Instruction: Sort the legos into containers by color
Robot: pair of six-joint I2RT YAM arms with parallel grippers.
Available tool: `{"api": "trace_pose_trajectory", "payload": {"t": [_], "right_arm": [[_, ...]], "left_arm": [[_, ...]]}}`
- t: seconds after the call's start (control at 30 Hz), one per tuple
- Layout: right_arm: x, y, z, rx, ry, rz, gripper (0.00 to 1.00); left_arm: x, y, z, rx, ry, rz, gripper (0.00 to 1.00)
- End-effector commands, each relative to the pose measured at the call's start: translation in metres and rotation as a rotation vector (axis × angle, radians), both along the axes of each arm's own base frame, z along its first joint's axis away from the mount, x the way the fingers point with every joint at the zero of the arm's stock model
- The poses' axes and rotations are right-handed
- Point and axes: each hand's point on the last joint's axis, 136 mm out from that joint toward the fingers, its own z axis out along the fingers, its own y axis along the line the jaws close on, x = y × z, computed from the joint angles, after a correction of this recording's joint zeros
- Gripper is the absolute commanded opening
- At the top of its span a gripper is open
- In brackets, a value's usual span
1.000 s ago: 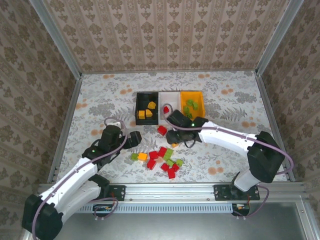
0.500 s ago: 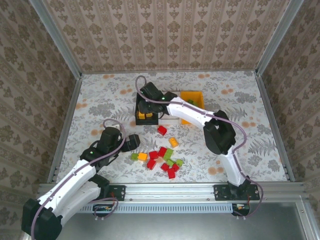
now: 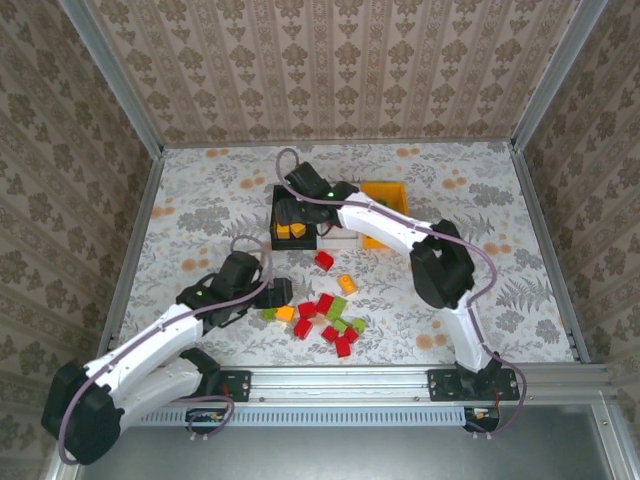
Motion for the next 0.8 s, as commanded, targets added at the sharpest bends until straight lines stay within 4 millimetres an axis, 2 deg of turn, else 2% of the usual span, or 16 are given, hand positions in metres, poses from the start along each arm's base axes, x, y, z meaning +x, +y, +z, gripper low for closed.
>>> {"api": "trace_pose_trajectory", "payload": {"t": [0.0,0.2,0.33,0.47,0.6,0.77], "right_arm": [[-0.004,-0.025,0.045,0.116,-0.071,-0.074,0.79],[-0.035,-0.081,0.03,0.134,-0.037,-0.143,0.79],[-0.056,-0.114,0.015,0.145,-0.012,-0.197,0.79],[-0.068,-0.143,0.003,0.163,0.002,-0.252,0.79],[-0.074,-0.159,0.001,0.175,0.002,-0.277,0.79],[-0.077,-0.171,0.003,0.178,-0.009,-0.296,0.79]], "left_arm": [[0.009,-0.02,0.012,0.035,-0.062,-0.081,0.95],[0.008,-0.038,0.005,0.16,-0.054,-0.162,0.85],[0.001,-0.064,0.003,0.198,-0.073,-0.253,0.85],[-0.006,-0.088,-0.001,0.258,-0.075,-0.345,0.83],[-0.012,-0.09,-0.015,0.333,-0.039,-0.381,0.83],[-0.019,-0.088,-0.034,0.419,-0.011,-0.415,0.89]]}}
